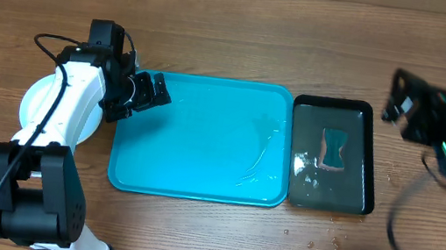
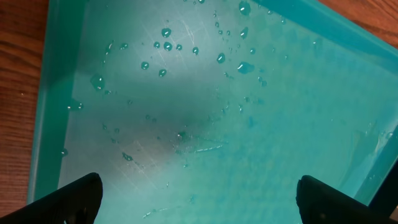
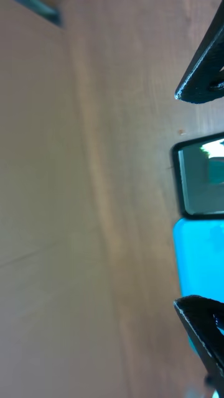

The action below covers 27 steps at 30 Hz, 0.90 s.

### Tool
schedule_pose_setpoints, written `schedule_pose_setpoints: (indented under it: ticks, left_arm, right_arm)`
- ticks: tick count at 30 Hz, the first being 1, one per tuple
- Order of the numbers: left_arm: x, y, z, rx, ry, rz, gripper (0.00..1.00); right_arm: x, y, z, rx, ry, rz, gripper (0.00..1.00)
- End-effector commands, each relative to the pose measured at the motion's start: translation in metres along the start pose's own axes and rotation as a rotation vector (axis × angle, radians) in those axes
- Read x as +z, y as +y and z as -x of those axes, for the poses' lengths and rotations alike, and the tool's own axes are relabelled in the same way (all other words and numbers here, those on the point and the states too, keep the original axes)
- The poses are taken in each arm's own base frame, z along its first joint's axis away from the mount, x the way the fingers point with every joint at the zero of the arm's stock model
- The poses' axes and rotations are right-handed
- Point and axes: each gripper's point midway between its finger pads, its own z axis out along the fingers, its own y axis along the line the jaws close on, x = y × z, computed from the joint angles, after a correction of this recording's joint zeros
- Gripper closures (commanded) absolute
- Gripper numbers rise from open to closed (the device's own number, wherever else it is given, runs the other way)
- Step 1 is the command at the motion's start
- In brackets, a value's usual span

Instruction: Clean dirty plates on tray and stack at the side

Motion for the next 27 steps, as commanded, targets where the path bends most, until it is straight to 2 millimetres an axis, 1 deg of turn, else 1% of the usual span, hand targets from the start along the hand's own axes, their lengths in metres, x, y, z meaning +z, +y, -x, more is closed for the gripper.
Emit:
schedule_pose_setpoints:
  ticks: [1, 3, 6, 9, 11, 13, 16, 22, 25, 27]
  left_arm:
    - [-0.009, -0.007, 0.005, 0.006, -0.029, -0.019, 0.0]
    - [-0.009, -0.007, 0.005, 0.006, -0.029, -0.019, 0.0]
    - [-0.009, -0.007, 0.005, 0.007, -0.029, -0.019, 0.0]
    - [-0.009, -0.007, 0.005, 0.006, -0.029, -0.019, 0.0]
    - [-0.009, -0.007, 0.005, 0.007, -0.029, -0.019, 0.0]
    - [-0.009, -0.007, 0.005, 0.006, -0.029, -0.019, 0.0]
    - [-0.009, -0.007, 0.005, 0.007, -0.029, -0.019, 0.0]
    - [-0.009, -0.007, 0.005, 0.007, -0.029, -0.019, 0.0]
    - [-0.009, -0.007, 0.005, 0.007, -0.029, -0.019, 0.0]
    - [-0.009, -0.007, 0.005, 0.007, -0.029, -0.019, 0.0]
  right_arm:
    - [-0.061, -0.002, 0.012, 0.014, -0.135, 0.041, 0.0]
    - [-0.091, -0.008, 0.005, 0.015, -0.173, 0.047, 0.0]
    - [-0.127, -0.015, -0.005, 0.025, -0.253, 0.071, 0.0]
    - [-0.149, -0.023, -0.018, 0.038, -0.349, 0.084, 0.0]
    - [-0.152, -0.027, -0.025, 0.043, -0.401, 0.089, 0.0]
    - [-0.15, -0.03, -0.034, 0.05, -0.454, 0.096, 0.0]
    - [-0.137, -0.027, -0.045, 0.048, -0.535, 0.138, 0.0]
    - [-0.101, -0.007, -0.055, 0.009, -0.714, 0.298, 0.0]
    - [-0.081, -0.002, -0.067, -0.019, -0.774, 0.353, 0.0]
    - [-0.069, -0.003, -0.078, -0.035, -0.802, 0.373, 0.0]
